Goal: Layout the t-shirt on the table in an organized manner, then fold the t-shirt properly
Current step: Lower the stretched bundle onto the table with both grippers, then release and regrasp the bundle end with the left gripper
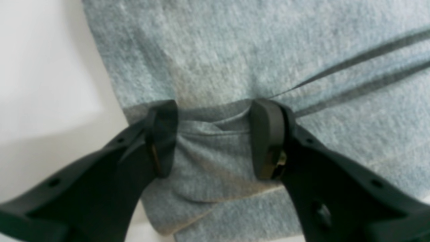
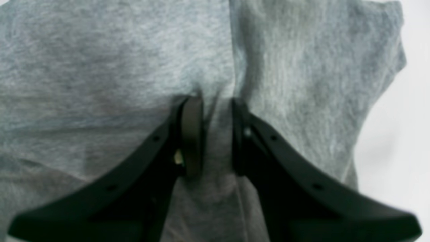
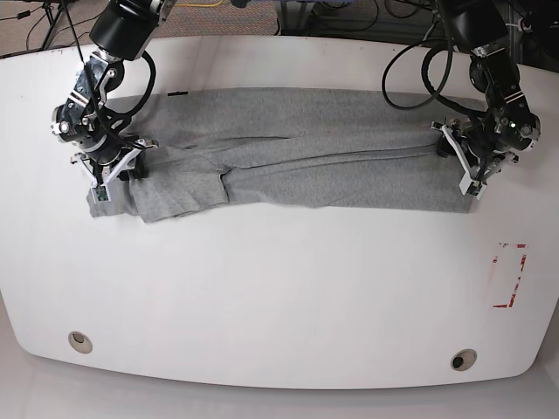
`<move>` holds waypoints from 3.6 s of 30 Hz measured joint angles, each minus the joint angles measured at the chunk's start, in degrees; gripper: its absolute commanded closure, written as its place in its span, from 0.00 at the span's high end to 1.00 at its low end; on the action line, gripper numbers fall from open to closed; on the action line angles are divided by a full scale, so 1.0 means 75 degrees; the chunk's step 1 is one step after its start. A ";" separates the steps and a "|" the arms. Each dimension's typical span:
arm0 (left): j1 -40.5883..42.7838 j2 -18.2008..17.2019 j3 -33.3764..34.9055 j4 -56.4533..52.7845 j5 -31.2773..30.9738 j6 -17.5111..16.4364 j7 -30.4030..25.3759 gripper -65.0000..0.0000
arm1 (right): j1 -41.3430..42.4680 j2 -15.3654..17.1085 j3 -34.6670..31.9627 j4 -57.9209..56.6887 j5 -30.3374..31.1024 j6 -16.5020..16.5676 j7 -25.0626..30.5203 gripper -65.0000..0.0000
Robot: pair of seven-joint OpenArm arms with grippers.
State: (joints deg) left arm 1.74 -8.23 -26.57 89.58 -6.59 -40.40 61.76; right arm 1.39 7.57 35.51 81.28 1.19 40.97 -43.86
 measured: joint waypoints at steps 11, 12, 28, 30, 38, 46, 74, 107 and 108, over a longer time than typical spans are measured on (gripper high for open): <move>-0.0460 -0.0023 -0.0772 0.0764 -0.0469 0.0041 0.1285 0.51 | -0.0245 -0.0271 0.0009 0.0796 -0.0332 -0.0093 -0.0603 0.19; -0.0525 -0.0064 -0.0933 0.0871 -0.0606 0.0067 0.1472 0.51 | -0.0254 -0.0283 0.0009 0.0831 -0.0370 -0.0093 -0.0647 0.19; -0.0848 -0.0991 -0.1955 -0.0825 -0.3407 0.0061 0.2069 0.60 | -0.0638 -0.0749 0.0020 0.1411 -0.0510 -0.0198 -0.0641 0.19; -0.0848 -0.1049 -0.1950 -0.1163 -0.3730 0.0064 0.2055 0.60 | -0.0635 -0.0775 0.0023 0.1411 -0.0510 -0.0198 -0.0650 0.19; -0.0825 -0.1107 -0.1582 -0.1763 -0.3931 0.0067 0.2057 0.60 | -0.0705 -0.0801 0.0029 0.1431 -0.0495 -0.0201 -0.0609 0.19; -0.0871 -0.0968 -0.0965 -0.1769 -0.3987 0.0064 0.2017 0.60 | -0.0729 -0.0799 0.0029 0.1448 -0.0443 -0.0204 -0.0612 0.19; -0.0487 -0.1008 -0.0950 -0.1250 -0.4278 0.0061 0.2014 0.60 | -0.0828 -0.0822 0.0017 0.1708 -0.0498 -0.0175 -0.0790 0.19; -0.0676 -0.1163 -0.0114 -0.2180 -0.3858 0.0032 0.0941 0.54 | -0.0787 -0.0825 0.0015 0.1708 -0.0501 -0.0175 -0.0842 0.19; -0.0685 -0.1116 -0.0073 -0.2180 -0.3899 0.0032 0.0935 0.49 | -0.0784 -0.0822 0.0015 0.1708 -0.0501 -0.0172 -0.0842 0.19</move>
State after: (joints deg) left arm -3.40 -16.60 -27.11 73.23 -35.83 -40.16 68.77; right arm -4.49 1.41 35.62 94.08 -2.57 39.68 -50.17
